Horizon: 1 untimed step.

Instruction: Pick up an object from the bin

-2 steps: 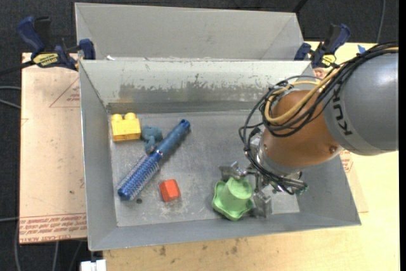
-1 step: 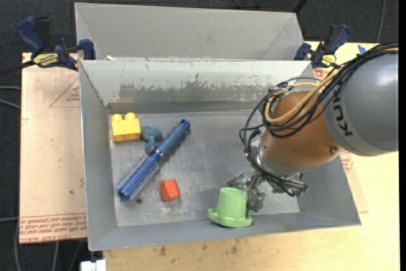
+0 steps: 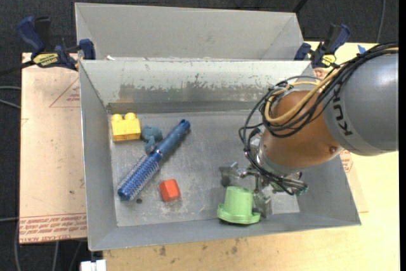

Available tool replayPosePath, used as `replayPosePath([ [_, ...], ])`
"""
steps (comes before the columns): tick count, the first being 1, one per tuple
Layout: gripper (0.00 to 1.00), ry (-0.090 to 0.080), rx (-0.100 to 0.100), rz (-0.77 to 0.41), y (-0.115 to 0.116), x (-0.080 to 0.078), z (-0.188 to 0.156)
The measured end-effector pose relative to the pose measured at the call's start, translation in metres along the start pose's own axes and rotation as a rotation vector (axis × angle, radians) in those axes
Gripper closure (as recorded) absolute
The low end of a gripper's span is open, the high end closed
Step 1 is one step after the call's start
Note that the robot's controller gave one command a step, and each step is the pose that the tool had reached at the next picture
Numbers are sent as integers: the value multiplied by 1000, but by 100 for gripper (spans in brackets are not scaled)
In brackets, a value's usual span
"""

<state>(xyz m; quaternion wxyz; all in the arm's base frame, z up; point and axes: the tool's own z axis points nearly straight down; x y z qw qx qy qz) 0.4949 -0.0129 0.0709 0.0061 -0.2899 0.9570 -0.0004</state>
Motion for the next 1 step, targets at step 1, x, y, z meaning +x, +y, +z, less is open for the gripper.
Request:
replayPosePath([
  [1,0,7,-8,-507,32,-6,-24],
])
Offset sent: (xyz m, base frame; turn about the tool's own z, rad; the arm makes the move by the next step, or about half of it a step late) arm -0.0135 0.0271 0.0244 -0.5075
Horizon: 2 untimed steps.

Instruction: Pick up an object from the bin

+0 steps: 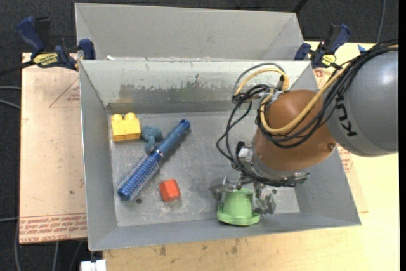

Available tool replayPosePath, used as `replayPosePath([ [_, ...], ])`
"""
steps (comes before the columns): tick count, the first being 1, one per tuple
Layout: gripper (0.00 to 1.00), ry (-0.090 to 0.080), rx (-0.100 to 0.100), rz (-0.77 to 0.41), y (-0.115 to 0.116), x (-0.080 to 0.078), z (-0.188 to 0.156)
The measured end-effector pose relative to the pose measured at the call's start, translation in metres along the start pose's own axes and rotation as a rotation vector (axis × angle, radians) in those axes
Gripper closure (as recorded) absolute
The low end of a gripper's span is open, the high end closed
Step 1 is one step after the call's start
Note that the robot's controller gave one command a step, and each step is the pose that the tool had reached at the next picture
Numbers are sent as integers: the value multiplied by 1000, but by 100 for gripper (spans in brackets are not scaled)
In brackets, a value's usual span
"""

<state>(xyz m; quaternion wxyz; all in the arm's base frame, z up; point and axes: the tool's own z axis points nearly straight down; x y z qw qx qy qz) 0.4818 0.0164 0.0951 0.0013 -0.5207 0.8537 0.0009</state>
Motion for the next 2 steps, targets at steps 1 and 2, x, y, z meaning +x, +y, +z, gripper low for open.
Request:
replayPosePath([
  [1,0,-2,4,-217,-3,6,24],
  [2,100,-6,12,-217,-5,5,23],
])
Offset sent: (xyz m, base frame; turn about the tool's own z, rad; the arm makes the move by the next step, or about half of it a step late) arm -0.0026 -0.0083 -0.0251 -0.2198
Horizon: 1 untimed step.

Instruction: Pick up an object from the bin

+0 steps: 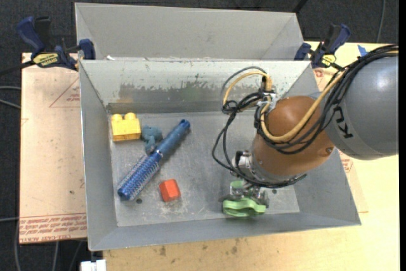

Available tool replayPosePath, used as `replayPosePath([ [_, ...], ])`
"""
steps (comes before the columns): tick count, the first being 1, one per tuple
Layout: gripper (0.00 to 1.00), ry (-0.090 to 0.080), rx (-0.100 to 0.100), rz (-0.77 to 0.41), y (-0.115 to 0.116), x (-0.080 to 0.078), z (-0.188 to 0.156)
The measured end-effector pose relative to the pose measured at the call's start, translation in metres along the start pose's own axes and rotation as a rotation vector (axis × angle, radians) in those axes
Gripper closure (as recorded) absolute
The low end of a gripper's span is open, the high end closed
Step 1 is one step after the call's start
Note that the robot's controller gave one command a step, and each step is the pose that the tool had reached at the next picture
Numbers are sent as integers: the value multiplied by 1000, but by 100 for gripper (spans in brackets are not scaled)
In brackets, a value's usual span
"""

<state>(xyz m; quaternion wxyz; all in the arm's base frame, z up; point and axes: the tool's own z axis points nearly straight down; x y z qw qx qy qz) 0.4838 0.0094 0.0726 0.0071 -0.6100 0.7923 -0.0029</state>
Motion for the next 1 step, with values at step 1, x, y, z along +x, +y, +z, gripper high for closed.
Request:
replayPosePath([
  [1,100,3,-5,-20,-17,-20,-130],
])
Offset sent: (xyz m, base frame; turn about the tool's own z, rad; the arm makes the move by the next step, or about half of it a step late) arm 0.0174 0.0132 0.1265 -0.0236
